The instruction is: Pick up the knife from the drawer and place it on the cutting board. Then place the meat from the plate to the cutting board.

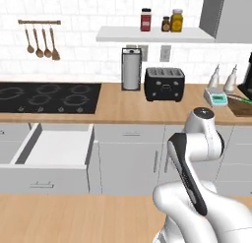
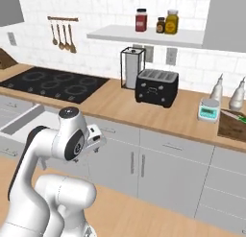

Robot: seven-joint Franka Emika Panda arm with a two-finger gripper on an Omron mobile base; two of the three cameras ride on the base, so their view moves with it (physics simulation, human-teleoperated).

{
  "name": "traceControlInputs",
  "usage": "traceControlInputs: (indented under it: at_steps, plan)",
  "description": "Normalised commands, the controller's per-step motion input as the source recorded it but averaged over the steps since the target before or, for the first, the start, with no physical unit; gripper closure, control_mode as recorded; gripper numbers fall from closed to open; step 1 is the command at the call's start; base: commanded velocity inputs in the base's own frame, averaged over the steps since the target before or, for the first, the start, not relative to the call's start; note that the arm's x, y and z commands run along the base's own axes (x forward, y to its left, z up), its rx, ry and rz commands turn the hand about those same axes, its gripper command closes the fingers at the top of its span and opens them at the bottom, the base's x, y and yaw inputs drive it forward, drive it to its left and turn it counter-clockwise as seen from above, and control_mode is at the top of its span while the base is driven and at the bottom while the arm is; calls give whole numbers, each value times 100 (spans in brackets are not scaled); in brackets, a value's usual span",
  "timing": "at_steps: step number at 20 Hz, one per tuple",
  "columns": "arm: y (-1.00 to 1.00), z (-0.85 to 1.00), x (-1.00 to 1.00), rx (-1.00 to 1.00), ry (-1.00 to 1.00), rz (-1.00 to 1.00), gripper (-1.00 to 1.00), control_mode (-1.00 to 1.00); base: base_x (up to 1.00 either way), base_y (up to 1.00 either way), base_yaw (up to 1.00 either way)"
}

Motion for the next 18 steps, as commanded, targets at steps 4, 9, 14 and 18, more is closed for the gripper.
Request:
traceControlInputs:
  at_steps: [4,9,14,18]
  plan:
    - [0,0,0,0,0,0,-100,100,0,100,32]
    - [0,0,0,0,0,0,-100,100,-5,100,51]
    - [0,0,0,0,0,0,-100,100,-16,100,60]
    - [0,0,0,0,0,0,-100,100,-18,100,62]
